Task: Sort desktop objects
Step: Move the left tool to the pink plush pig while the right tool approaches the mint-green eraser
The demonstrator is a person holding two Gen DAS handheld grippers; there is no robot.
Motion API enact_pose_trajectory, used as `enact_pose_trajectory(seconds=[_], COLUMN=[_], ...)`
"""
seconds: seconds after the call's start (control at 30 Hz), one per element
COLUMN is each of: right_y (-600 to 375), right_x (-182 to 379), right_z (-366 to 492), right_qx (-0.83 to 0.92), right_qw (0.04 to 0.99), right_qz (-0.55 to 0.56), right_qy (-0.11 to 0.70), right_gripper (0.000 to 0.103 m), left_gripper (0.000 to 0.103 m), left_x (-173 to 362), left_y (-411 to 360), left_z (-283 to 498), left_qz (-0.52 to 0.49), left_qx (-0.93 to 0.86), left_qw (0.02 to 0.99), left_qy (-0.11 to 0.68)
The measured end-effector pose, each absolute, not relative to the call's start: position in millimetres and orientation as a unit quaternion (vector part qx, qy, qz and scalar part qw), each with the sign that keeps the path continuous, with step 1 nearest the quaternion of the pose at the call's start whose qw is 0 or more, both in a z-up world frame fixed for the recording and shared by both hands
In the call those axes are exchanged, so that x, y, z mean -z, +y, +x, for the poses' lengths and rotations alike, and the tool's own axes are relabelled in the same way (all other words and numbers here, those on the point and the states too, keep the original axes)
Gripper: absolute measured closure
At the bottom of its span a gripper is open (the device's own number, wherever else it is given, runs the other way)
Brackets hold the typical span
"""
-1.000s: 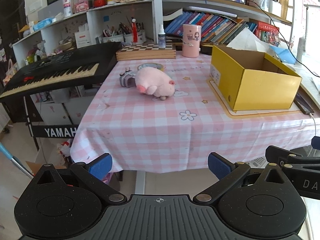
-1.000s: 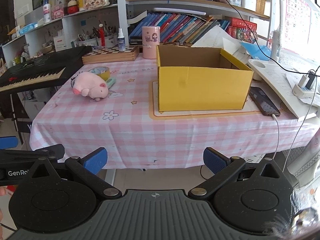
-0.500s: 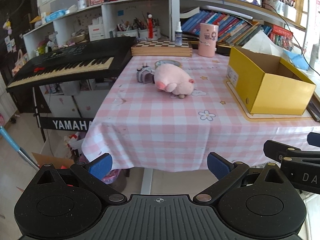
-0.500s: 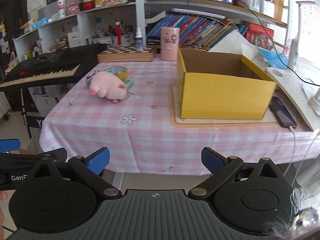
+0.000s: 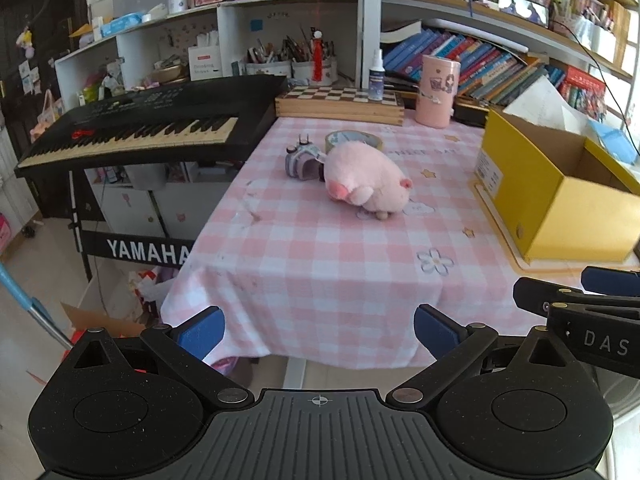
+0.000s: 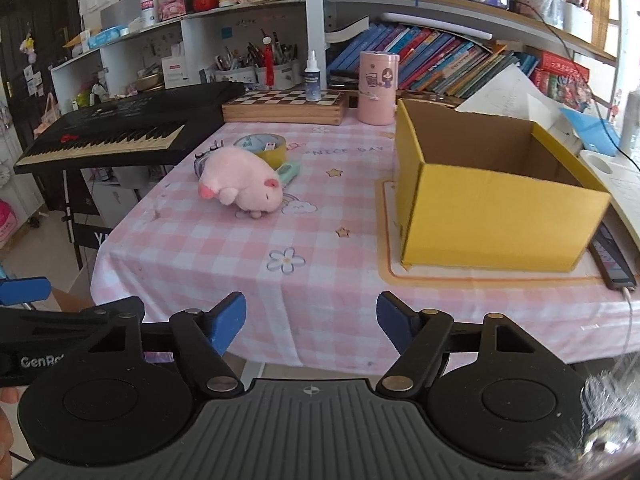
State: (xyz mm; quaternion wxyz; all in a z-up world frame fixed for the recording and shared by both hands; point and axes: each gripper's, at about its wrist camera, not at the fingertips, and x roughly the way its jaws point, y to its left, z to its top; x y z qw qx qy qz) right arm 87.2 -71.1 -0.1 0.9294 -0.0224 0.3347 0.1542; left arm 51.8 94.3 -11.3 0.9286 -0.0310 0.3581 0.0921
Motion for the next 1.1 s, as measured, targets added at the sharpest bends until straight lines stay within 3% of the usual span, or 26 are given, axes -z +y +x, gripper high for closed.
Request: enact_pose_trajectory(seconds=[1.1], right_y=[-42.5], right_x=[-21.1], right_z=[277.6], right_qx=[-0.197], right_qw=[0.932], right_qz=[-0.002], right_qy=[0.303], right_gripper=[0.031], left_gripper=[0.0], left_x=[37.2], left_y=[106.4], left_z=[253.6], left_qz=[-0.067], left_qx=[-0.084], left_qw=[0.918], left_qy=[0.381])
